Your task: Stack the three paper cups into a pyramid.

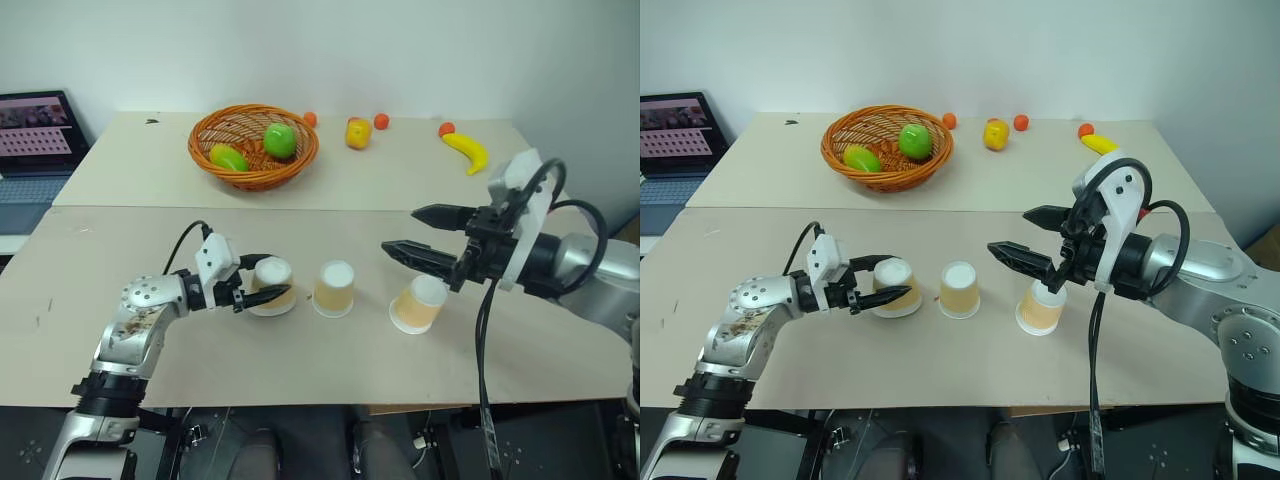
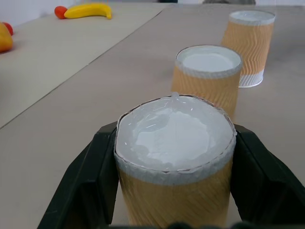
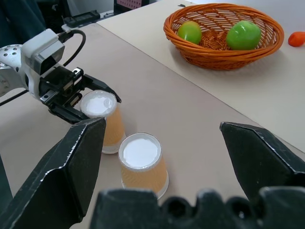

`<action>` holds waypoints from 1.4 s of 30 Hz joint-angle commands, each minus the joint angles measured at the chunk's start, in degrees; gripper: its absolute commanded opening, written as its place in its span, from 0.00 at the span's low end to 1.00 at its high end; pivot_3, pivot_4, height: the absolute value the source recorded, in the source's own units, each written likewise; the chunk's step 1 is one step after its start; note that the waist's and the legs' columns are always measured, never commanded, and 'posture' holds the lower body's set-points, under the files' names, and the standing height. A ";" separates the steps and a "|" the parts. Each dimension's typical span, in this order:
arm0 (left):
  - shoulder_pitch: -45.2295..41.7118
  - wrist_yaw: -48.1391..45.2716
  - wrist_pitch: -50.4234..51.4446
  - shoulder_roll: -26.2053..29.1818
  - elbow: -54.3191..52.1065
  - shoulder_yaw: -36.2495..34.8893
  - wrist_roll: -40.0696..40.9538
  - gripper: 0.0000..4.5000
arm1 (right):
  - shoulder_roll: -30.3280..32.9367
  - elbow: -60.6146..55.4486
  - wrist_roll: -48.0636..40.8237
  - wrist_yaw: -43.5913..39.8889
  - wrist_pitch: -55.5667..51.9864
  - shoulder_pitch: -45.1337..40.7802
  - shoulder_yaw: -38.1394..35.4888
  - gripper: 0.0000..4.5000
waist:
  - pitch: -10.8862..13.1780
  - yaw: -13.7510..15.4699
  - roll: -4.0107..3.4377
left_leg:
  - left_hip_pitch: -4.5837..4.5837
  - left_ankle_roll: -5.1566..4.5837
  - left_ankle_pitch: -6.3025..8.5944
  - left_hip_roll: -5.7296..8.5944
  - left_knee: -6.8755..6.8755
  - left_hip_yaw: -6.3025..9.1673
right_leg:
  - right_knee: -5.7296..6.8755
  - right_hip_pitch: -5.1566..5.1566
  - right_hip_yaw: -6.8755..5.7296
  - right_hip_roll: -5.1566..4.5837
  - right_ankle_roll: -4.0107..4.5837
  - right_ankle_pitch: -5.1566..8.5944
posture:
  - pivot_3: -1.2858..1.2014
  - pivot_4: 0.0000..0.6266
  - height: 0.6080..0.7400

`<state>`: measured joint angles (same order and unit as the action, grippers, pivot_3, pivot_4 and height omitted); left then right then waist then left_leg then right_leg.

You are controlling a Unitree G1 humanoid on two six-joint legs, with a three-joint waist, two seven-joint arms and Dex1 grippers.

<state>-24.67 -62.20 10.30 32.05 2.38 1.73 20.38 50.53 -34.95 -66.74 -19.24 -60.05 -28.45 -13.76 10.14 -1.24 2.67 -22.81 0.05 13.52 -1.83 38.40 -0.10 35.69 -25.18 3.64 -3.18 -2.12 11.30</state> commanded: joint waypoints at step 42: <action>-6.67 -0.05 1.66 -6.25 4.64 0.43 2.25 0.98 | 2.74 -2.87 -3.84 4.10 1.88 0.56 -4.03 1.00 | 0.00 0.33 0.00 | -0.02 0.00 0.00 -0.01 0.12 0.01 | 0.09 0.01 0.01 0.02 0.08 -0.05 | 0.52 0.24 0.98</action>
<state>-29.03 -62.62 9.57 26.16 10.60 3.70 19.92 52.41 -37.19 -70.08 -14.86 -59.98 -26.93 -15.50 10.14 -0.91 2.67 -22.83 0.05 13.52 -1.84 38.52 -0.09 35.78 -25.17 3.65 -3.16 -2.04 11.25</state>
